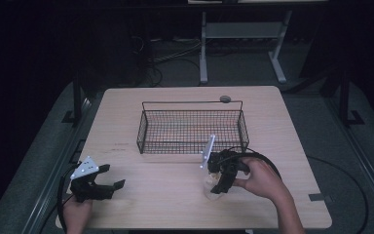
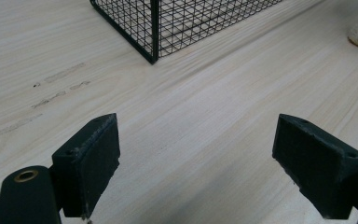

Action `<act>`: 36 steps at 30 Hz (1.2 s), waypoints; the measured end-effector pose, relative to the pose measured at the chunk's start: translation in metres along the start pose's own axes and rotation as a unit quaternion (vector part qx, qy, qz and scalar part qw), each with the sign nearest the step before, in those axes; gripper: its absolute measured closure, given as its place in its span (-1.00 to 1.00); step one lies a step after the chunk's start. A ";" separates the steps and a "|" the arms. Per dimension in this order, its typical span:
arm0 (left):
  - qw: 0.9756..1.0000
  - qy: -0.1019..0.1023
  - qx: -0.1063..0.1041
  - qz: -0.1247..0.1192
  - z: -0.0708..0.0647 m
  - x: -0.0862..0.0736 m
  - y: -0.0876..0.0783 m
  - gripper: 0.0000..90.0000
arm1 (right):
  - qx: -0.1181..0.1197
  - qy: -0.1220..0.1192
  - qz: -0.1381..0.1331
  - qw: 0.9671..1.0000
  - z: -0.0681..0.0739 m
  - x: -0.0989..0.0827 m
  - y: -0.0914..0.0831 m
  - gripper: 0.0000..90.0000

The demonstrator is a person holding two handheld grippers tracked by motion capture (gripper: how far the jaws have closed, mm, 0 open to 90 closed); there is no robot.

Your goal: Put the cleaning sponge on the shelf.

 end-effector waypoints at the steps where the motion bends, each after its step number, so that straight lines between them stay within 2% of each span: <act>1: 1.000 0.000 0.000 0.000 0.000 0.000 0.000 -0.70 | 0.000 0.000 0.000 1.000 0.000 0.000 0.000 -0.34; 15: 1.000 0.003 0.000 0.000 0.000 0.000 0.001 -0.70 | -0.002 -0.005 -0.025 1.000 -0.012 0.010 -0.020 -0.33; 31: 1.000 0.001 0.002 0.000 0.000 0.000 0.000 -0.70 | -0.010 -0.005 -0.021 1.000 -0.027 0.014 -0.042 -0.33; 34: 1.000 0.001 0.002 0.001 0.000 0.000 0.000 -0.70 | -0.016 -0.006 -0.025 1.000 -0.032 0.016 -0.047 -0.33; 36: 1.000 0.001 0.002 0.000 0.000 0.000 0.000 -0.70 | -0.012 -0.004 -0.032 0.999 -0.033 0.017 -0.050 -0.33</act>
Point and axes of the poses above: each handheld gripper's, and its own axes: y roughly forward along the jaws, x roughly out of its top, z roughly to its left, the point moved 10 cm from there along y, roughly forward along the jaws, and after that the axes turned 7 degrees about -x, right-handed, at the moved point
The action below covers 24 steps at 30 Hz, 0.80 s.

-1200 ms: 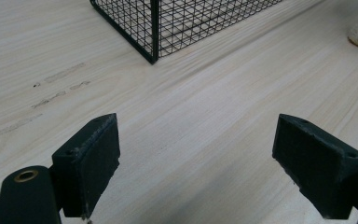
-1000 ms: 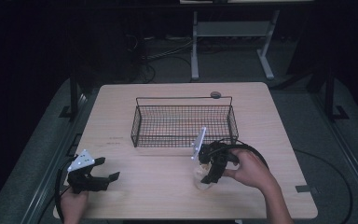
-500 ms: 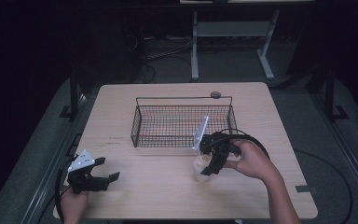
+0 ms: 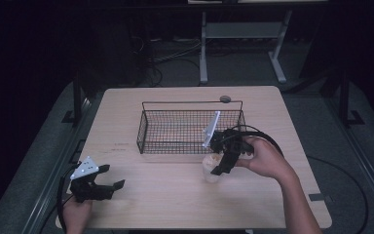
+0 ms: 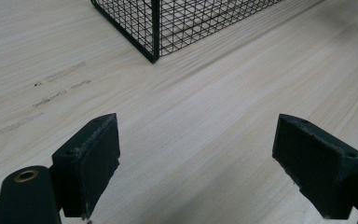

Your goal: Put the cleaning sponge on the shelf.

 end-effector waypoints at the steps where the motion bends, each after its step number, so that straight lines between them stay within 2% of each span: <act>1: 1.000 0.000 0.000 0.000 0.000 0.000 0.000 -0.70 | 0.000 0.000 0.000 1.000 0.000 0.000 0.000 -0.33; 13: 1.000 -0.001 0.000 0.000 0.000 0.000 0.000 -0.70 | -0.001 0.003 -0.002 1.000 -0.009 0.006 -0.011 -0.33; 24: 1.000 -0.001 0.001 0.001 0.000 -0.001 -0.001 -0.70 | -0.012 -0.003 -0.003 1.000 -0.019 0.018 -0.025 -0.33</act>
Point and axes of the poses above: each handheld gripper's, and its own axes: y roughly forward along the jaws, x roughly out of its top, z roughly to its left, the point moved 10 cm from there along y, roughly forward along the jaws, and after that the axes turned 7 degrees about -x, right-handed, at the moved point
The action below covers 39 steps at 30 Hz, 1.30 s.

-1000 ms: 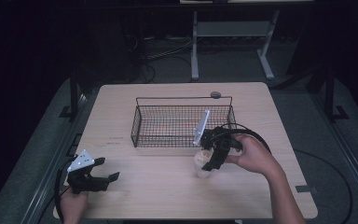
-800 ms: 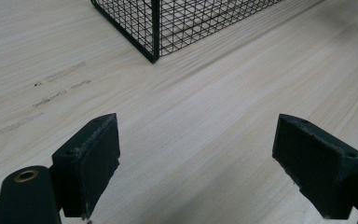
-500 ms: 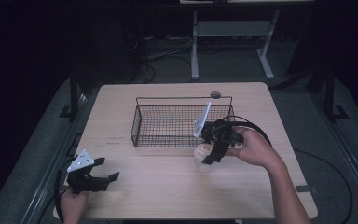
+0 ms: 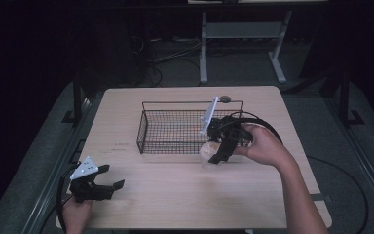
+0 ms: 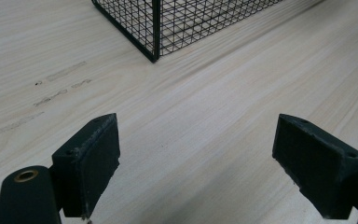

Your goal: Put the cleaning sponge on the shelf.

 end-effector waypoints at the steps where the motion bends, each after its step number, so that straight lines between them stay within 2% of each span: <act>1: 1.000 0.000 0.000 0.000 0.000 0.000 0.000 -0.70 | -0.002 0.000 0.002 1.000 -0.001 0.001 -0.001 -0.33; 8: 1.000 0.000 0.000 0.000 0.001 0.000 -0.001 -0.70 | -0.009 0.006 0.002 1.000 -0.015 0.005 -0.007 -0.33; 19: 1.000 -0.001 0.001 -0.002 0.001 -0.001 -0.002 -0.70 | -0.014 0.011 -0.003 1.000 -0.026 0.013 -0.015 -0.33; 25: 1.000 -0.002 0.001 -0.002 0.001 -0.001 -0.002 -0.70 | -0.026 0.009 0.001 1.000 -0.036 0.017 -0.019 -0.33; 31: 1.000 -0.004 0.001 -0.002 0.001 -0.001 -0.002 -0.70 | -0.036 0.020 0.007 0.999 -0.051 0.020 -0.022 -0.33; 39: 1.000 -0.004 0.001 -0.003 0.001 -0.002 -0.003 -0.70 | -0.047 0.044 -0.005 0.998 -0.070 0.017 -0.018 -0.33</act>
Point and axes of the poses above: each handheld gripper's, and its own axes: y roughly forward along the jaws, x roughly out of its top, z roughly to its left, the point moved 10 cm from there along y, roughly forward along the jaws, and after that the axes turned 7 degrees about -x, right-handed, at the moved point
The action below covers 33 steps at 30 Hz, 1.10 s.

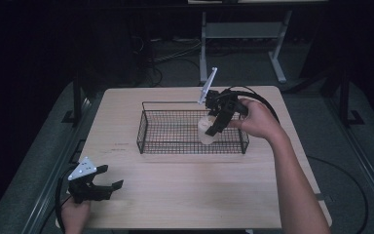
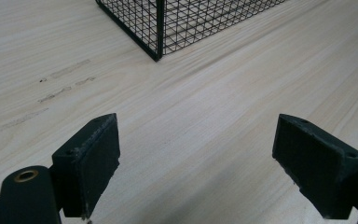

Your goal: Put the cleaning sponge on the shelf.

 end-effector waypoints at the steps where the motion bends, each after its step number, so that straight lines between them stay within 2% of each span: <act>1: 1.000 0.001 0.000 0.001 0.000 0.000 0.000 -0.70 | -0.006 0.012 -0.004 1.000 -0.007 0.000 0.002 -0.33; 4: 1.000 0.000 0.000 0.000 0.000 0.000 0.000 -0.70 | -0.008 0.027 -0.009 1.000 -0.015 -0.001 0.005 -0.33; 10: 1.000 0.000 -0.001 0.002 0.000 -0.001 0.000 -0.70 | -0.014 0.035 0.001 0.999 -0.022 -0.005 0.013 -0.33; 12: 1.000 -0.001 0.000 0.001 0.000 -0.001 -0.001 -0.70 | -0.017 0.046 -0.001 0.999 -0.027 -0.005 0.016 -0.33; 24: 1.000 -0.001 0.000 0.002 0.000 -0.001 -0.002 -0.70 | -0.024 0.060 0.004 0.998 -0.040 -0.009 0.030 -0.33; 26: 1.000 0.000 0.000 0.002 0.000 -0.001 -0.002 -0.70 | -0.016 0.069 -0.004 0.998 -0.040 -0.009 0.032 -0.33; 33: 1.000 -0.002 0.000 0.001 0.000 -0.001 -0.002 -0.70 | -0.015 0.076 0.001 0.997 -0.045 -0.016 0.044 -0.33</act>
Point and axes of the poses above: each handheld gripper's, and its own axes: y roughly forward along the jaws, x roughly out of its top, z roughly to its left, the point moved 10 cm from there along y, roughly forward along the jaws, and after that the axes turned 7 degrees about -x, right-handed, at the moved point
